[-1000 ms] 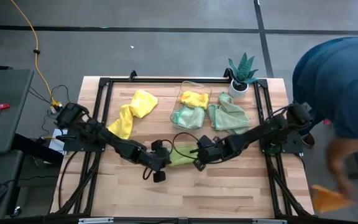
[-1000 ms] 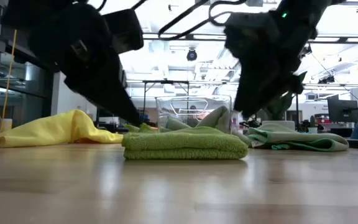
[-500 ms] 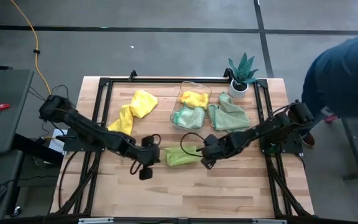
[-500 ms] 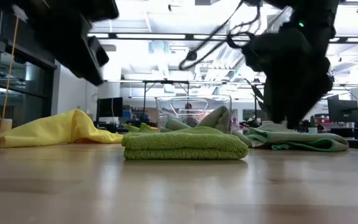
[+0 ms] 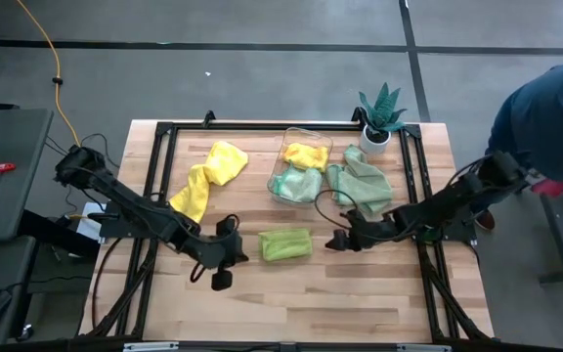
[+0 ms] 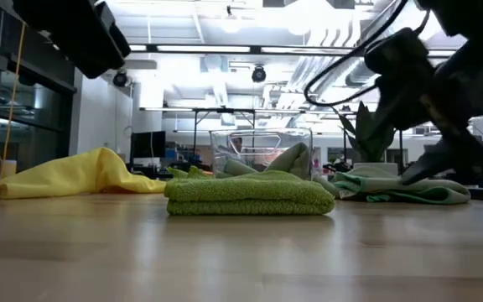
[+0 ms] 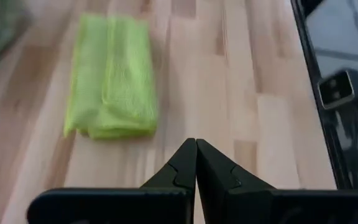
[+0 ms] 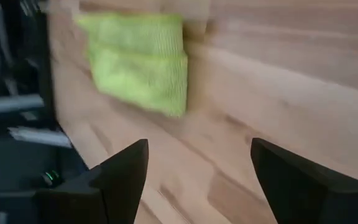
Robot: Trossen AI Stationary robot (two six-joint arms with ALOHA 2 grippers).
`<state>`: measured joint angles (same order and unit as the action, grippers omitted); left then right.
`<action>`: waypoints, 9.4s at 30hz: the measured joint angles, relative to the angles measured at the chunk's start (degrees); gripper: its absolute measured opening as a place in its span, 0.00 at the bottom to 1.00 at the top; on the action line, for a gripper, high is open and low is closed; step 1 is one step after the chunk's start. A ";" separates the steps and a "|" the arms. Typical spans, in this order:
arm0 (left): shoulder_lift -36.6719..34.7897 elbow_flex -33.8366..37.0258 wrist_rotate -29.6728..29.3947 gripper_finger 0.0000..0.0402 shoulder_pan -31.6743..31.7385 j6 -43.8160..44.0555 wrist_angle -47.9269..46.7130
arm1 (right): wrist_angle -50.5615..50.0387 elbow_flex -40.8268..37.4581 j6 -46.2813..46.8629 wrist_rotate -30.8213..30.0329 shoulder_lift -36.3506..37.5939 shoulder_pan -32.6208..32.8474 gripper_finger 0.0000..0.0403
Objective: Fold microfiber towels
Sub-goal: Put the folded green towel into the transparent bin, then fold the yellow towel
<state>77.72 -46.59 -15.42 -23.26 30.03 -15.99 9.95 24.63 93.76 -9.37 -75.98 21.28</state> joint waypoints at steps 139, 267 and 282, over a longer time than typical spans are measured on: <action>-18.25 0.05 -18.69 0.00 -1.89 7.32 -3.94 | -44.76 45.72 -43.67 -2.51 -20.00 -44.88 0.50; 6.24 -5.08 14.82 0.00 16.65 19.35 5.14 | -1.80 1.32 -29.50 0.57 15.32 -5.93 0.65; 17.50 -5.20 17.83 0.00 14.48 24.45 7.94 | 8.21 14.41 -48.38 -2.90 -18.21 4.46 0.65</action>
<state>95.22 -51.79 2.41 -8.78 54.48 -8.05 18.17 39.04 45.39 -12.27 -94.19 25.74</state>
